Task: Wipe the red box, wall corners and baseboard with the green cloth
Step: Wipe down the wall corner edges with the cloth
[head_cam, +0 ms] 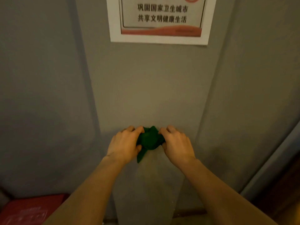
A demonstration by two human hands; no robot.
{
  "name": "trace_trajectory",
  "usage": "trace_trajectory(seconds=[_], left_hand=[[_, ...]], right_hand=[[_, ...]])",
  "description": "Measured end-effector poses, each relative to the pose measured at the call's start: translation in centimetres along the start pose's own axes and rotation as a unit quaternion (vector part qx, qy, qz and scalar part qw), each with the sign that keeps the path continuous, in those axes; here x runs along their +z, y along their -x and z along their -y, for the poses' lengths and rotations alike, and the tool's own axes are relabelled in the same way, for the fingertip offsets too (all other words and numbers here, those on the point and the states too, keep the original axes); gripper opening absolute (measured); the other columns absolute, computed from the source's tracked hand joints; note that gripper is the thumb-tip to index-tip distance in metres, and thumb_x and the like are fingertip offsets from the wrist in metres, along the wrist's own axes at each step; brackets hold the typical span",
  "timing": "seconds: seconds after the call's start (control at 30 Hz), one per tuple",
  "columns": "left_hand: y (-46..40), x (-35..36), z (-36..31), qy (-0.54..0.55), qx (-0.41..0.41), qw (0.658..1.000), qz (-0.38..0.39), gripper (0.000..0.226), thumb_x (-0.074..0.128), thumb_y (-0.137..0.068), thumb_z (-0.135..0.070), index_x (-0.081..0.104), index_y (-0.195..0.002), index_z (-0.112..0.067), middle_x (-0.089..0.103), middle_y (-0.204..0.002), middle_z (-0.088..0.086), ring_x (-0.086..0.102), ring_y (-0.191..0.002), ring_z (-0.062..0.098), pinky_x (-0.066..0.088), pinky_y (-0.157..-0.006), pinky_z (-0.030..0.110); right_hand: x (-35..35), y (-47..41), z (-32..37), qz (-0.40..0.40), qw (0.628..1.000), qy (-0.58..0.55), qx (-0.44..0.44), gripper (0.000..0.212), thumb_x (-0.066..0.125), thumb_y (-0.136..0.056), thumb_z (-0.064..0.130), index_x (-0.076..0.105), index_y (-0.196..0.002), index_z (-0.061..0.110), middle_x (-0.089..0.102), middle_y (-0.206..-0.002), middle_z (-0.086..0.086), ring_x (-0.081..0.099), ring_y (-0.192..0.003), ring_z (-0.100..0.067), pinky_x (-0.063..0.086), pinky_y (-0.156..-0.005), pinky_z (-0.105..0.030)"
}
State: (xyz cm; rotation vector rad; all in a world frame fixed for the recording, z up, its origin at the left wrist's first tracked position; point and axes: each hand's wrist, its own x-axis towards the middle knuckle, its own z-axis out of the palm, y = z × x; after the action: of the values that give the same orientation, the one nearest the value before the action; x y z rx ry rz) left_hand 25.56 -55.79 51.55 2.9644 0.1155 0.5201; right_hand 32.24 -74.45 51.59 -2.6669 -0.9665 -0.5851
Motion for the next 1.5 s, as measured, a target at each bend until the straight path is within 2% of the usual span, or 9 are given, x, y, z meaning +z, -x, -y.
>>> trace_trajectory(seconds=[0.27, 0.57, 0.73, 1.1, 1.23, 1.5], left_hand=[[1.8, 6.6, -2.3, 0.01, -0.042, 0.998, 0.04, 0.045, 0.074, -0.086, -0.026, 0.049, -0.123, -0.027, 0.058, -0.11, 0.006, 0.063, -0.091, 0.036, 0.053, -0.069, 0.042], [6.4, 17.6, -0.1, 0.02, -0.059, 0.995, 0.078, 0.052, 0.074, -0.086, -0.03, 0.045, -0.129, -0.03, 0.054, -0.116, 0.003, 0.062, -0.101, 0.034, 0.053, -0.074, 0.044], [9.5, 24.2, 2.4, 0.039, -0.062, 0.994, 0.081, 0.048, 0.073, -0.086, -0.03, 0.045, -0.125, -0.032, 0.055, -0.115, 0.001, 0.062, -0.102, 0.032, 0.055, -0.076, 0.046], [17.3, 43.8, 7.8, 0.067, -0.048, 0.988, 0.128, 0.05, 0.074, -0.083, -0.033, 0.045, -0.124, -0.035, 0.057, -0.113, -0.002, 0.062, -0.104, 0.028, 0.055, -0.076, 0.044], [19.1, 51.0, 8.9, 0.07, -0.039, 0.987, 0.136, 0.05, 0.073, -0.083, -0.034, 0.045, -0.125, -0.036, 0.057, -0.113, -0.003, 0.061, -0.105, 0.028, 0.055, -0.075, 0.045], [22.7, 65.6, 11.2, 0.073, -0.042, 0.987, 0.138, 0.048, 0.072, -0.083, -0.034, 0.046, -0.123, -0.037, 0.056, -0.114, -0.003, 0.063, -0.101, 0.03, 0.054, -0.075, 0.044]], right_hand=[[5.2, 3.2, -3.5, 0.05, 0.998, -0.025, -0.009, 0.035, 0.061, -0.087, 0.007, 0.056, -0.119, 0.019, 0.055, -0.108, -0.007, 0.058, -0.095, -0.033, 0.052, -0.067, -0.043], [15.3, 8.6, -3.9, 0.108, 0.993, -0.047, -0.003, 0.036, 0.059, -0.088, 0.009, 0.055, -0.121, 0.023, 0.053, -0.113, -0.003, 0.056, -0.1, -0.029, 0.05, -0.069, -0.04], [22.0, 11.4, -3.1, 0.128, 0.99, -0.066, 0.011, 0.034, 0.06, -0.088, 0.011, 0.056, -0.119, 0.023, 0.053, -0.114, -0.003, 0.058, -0.097, -0.029, 0.052, -0.069, -0.042], [41.7, 20.6, -3.2, 0.179, 0.98, -0.077, 0.034, 0.037, 0.063, -0.086, 0.014, 0.055, -0.121, 0.025, 0.053, -0.117, -0.001, 0.06, -0.097, -0.028, 0.051, -0.073, -0.039], [48.6, 23.8, -4.4, 0.182, 0.979, -0.08, 0.037, 0.039, 0.062, -0.086, 0.014, 0.055, -0.123, 0.024, 0.053, -0.118, -0.001, 0.058, -0.102, -0.028, 0.054, -0.075, -0.041], [62.3, 29.3, -6.2, 0.187, 0.978, -0.083, 0.043, 0.039, 0.059, -0.088, 0.012, 0.055, -0.124, 0.025, 0.054, -0.118, -0.001, 0.061, -0.097, -0.027, 0.053, -0.075, -0.04]])
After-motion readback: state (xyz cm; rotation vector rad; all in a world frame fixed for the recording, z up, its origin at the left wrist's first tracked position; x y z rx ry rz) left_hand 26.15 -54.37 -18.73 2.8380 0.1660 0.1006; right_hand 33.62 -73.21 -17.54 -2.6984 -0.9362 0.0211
